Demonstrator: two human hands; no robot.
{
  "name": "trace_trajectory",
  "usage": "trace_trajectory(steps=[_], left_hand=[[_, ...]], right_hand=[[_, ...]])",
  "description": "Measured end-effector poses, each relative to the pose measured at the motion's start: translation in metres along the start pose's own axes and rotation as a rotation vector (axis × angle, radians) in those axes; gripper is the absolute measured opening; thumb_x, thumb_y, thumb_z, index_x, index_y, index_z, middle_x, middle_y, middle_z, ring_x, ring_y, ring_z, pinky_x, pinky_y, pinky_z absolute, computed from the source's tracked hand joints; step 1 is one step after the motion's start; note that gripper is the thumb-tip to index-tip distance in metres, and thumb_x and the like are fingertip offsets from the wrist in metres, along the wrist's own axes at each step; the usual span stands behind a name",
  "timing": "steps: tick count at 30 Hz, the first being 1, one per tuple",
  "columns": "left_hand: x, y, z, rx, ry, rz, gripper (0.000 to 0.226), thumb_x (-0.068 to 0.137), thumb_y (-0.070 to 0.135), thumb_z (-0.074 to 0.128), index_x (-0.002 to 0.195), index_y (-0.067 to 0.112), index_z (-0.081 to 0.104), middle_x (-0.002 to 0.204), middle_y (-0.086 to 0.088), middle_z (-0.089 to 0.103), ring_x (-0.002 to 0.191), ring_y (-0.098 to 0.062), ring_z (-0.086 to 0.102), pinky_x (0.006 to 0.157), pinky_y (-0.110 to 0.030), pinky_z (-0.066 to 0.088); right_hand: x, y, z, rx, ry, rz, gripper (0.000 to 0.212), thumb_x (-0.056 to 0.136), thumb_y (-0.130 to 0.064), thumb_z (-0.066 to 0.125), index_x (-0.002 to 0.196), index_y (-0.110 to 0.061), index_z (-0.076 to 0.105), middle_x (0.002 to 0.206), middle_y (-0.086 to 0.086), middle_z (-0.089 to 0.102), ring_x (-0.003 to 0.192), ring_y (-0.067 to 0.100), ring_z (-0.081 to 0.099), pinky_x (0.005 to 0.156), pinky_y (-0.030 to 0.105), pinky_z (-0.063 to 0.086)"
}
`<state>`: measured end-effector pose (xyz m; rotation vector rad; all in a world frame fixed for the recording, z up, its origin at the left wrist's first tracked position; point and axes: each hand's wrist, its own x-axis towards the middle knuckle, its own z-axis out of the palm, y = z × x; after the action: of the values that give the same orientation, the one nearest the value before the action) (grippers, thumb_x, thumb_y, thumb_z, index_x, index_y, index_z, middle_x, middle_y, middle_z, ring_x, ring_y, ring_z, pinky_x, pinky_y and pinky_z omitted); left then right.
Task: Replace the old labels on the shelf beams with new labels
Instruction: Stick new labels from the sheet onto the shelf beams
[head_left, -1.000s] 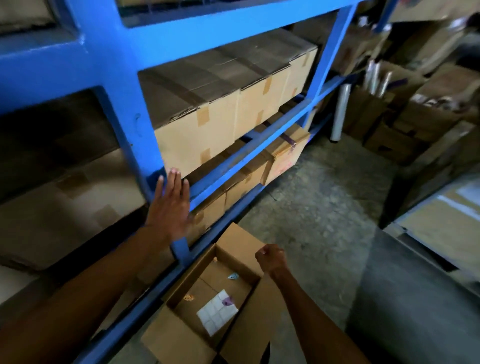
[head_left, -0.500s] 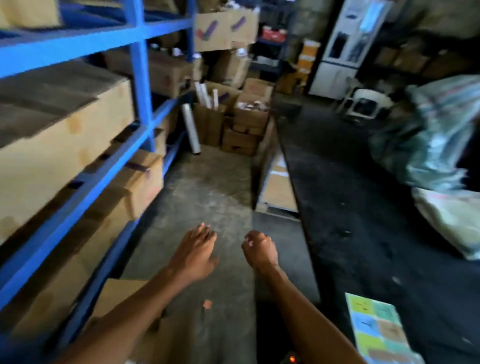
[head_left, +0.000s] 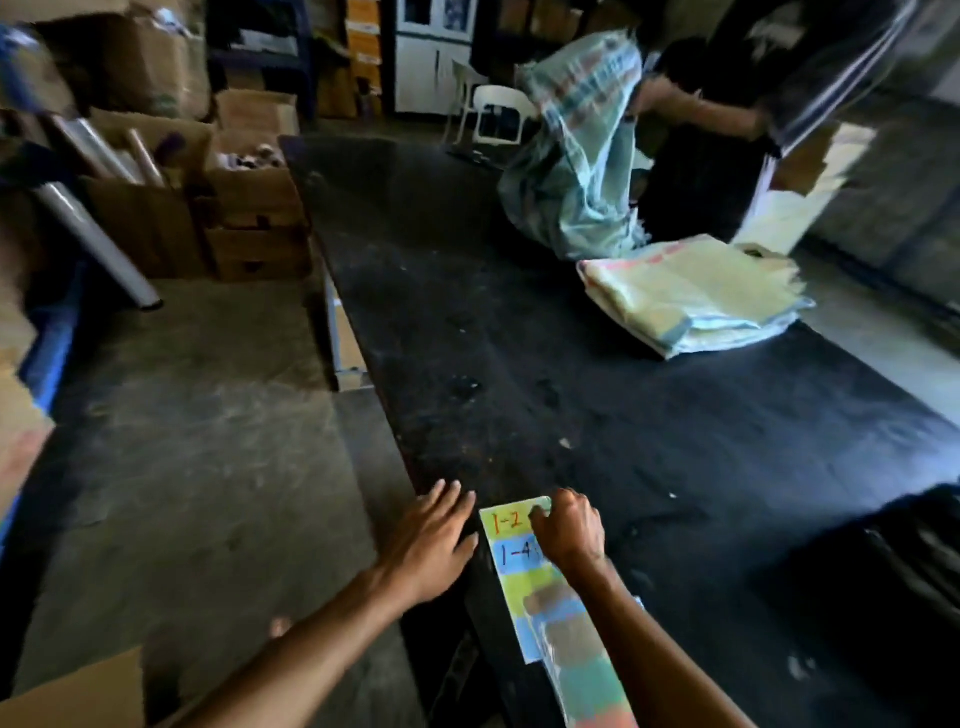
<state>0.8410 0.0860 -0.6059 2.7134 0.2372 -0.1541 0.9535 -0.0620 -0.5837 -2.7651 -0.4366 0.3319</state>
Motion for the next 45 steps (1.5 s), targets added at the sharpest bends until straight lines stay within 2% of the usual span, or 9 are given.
trace_trajectory(steps=[5,11,15,20,25,30,33,35,45], left_hand=[[0.013,0.015,0.029,0.152,-0.115,-0.009,0.062,0.093,0.051,0.023,0.147,0.022,0.022,0.159,-0.013,-0.002,0.146,-0.031,-0.007,0.119,-0.042,0.008],[0.009,-0.008,0.042,0.184,0.003,-0.143,0.043,0.082,0.048,0.046,0.113,0.028,0.067,0.13,-0.023,0.057,0.124,-0.042,0.049,0.089,-0.05,0.05],[0.004,-0.023,0.04,-0.143,0.161,-0.333,0.043,0.092,0.043,0.049,0.128,0.022,0.056,0.146,-0.024,0.037,0.135,-0.039,0.035,0.106,-0.044,0.037],[0.002,-0.03,0.032,-0.77,0.377,-0.641,0.034,0.08,0.027,0.071,0.098,0.016,0.044,0.097,-0.003,0.062,0.091,-0.027,0.064,0.077,-0.037,0.052],[0.003,-0.049,0.026,-1.003,0.52,-0.92,0.051,0.073,0.003,0.074,0.117,0.002,0.048,0.092,-0.012,0.065,0.085,-0.026,0.064,0.077,-0.038,0.055],[-0.026,-0.073,-0.044,-1.045,0.678,-0.678,0.018,0.078,-0.009,0.063,0.091,0.002,0.063,0.08,-0.011,0.07,0.071,-0.017,0.063,0.052,-0.007,0.046],[-0.067,-0.092,-0.101,-1.024,0.802,-0.58,0.018,0.081,-0.009,0.061,0.089,0.007,0.061,0.075,0.004,0.067,0.059,0.005,0.063,0.054,-0.005,0.046],[-0.1,-0.106,-0.135,-0.995,0.895,-0.574,0.021,0.081,-0.008,0.062,0.084,0.013,0.063,0.069,0.011,0.069,0.058,0.009,0.062,0.056,-0.004,0.046],[-0.339,-0.118,-0.252,-0.907,1.451,-0.589,0.035,0.073,-0.006,0.071,0.104,0.008,0.065,0.094,-0.006,0.074,0.08,-0.017,0.069,0.066,-0.021,0.057]], right_hand=[[-0.003,0.023,0.015,0.008,-0.056,-0.016,0.03,0.088,-0.021,0.046,0.109,-0.006,0.06,0.122,0.012,0.061,0.112,0.03,0.053,0.094,0.039,0.044],[0.004,0.005,0.03,0.045,-0.075,-0.113,0.038,0.094,-0.023,0.043,0.127,-0.006,0.052,0.146,0.007,0.04,0.128,0.025,0.037,0.106,0.038,0.036],[0.008,-0.019,0.041,0.041,-0.098,-0.192,0.037,0.095,-0.025,0.043,0.125,-0.007,0.054,0.146,0.007,0.04,0.129,0.025,0.037,0.107,0.038,0.035],[0.003,-0.052,0.06,0.059,-0.105,-0.236,0.04,0.091,-0.026,0.048,0.127,-0.006,0.051,0.139,0.01,0.045,0.127,0.029,0.038,0.106,0.039,0.034],[-0.001,-0.073,0.066,0.191,-0.127,-0.227,0.037,0.089,-0.026,0.054,0.123,-0.01,0.055,0.13,0.005,0.053,0.119,0.024,0.046,0.101,0.035,0.041],[0.013,-0.124,0.05,0.59,-0.198,-0.231,0.028,0.077,-0.018,0.062,0.104,-0.011,0.063,0.104,0.009,0.067,0.091,0.025,0.066,0.078,0.038,0.058],[0.016,-0.185,0.03,0.91,-0.406,-0.285,0.012,0.085,-0.009,0.061,0.096,-0.015,0.06,0.092,0.007,0.069,0.075,0.015,0.067,0.063,0.025,0.058],[0.01,-0.23,0.02,0.995,-0.516,-0.337,0.013,0.085,-0.013,0.061,0.097,-0.017,0.064,0.094,0.007,0.071,0.081,0.016,0.067,0.074,0.033,0.056],[-0.181,-0.445,-0.016,1.187,-0.882,-0.829,0.015,0.083,0.004,0.059,0.095,0.003,0.067,0.068,-0.001,0.071,0.054,0.004,0.062,0.056,0.016,0.051]])
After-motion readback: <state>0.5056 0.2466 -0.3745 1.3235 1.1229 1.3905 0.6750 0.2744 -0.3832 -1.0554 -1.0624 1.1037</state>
